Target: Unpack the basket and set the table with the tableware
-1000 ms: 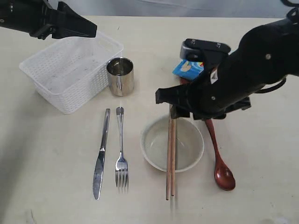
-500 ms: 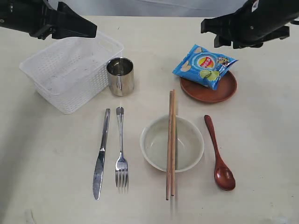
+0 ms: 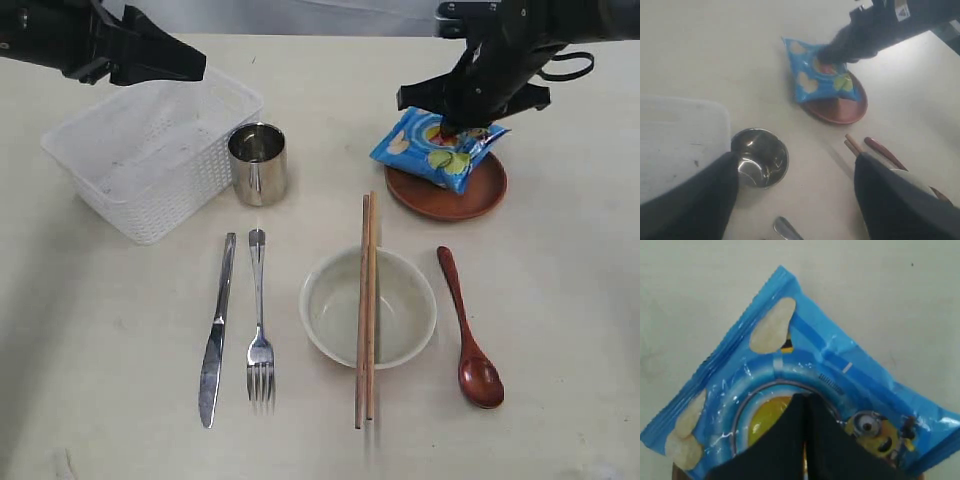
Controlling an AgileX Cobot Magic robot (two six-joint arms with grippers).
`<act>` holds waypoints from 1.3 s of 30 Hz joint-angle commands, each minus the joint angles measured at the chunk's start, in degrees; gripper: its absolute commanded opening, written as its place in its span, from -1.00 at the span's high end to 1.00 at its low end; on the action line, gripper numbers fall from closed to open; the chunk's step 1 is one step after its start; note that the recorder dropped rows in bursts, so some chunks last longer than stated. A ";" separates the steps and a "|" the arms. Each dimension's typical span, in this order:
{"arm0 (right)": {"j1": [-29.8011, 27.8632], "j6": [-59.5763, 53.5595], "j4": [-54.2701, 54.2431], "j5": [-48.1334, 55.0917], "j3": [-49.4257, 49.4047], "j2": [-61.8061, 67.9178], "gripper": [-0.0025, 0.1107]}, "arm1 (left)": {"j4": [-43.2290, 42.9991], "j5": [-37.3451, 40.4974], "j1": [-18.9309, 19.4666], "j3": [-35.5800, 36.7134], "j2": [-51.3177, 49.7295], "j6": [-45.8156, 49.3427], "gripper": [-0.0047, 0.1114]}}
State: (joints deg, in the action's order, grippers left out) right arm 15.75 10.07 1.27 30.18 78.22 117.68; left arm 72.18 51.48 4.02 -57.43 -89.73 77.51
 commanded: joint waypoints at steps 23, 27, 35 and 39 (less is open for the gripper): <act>-0.13 -9.69 -14.81 9.09 -4.01 -3.30 0.96 | -0.04 -0.49 -0.41 0.37 0.42 0.42 -0.15; -0.13 -9.69 -14.81 7.67 -5.15 -0.62 0.96 | -0.04 -0.49 -0.41 0.37 0.42 0.42 -0.15; -0.13 -10.07 -14.81 7.67 -5.03 -3.01 0.96 | -0.02 -0.49 -0.41 0.37 0.42 0.20 -0.15; -0.13 -10.07 -14.81 7.88 -5.03 -7.44 0.96 | -0.02 -0.49 -0.41 0.37 0.42 0.20 -0.15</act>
State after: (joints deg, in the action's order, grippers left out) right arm 15.75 0.44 -13.90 37.77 73.31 113.45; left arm 72.18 50.73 4.02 -57.43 -89.73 77.60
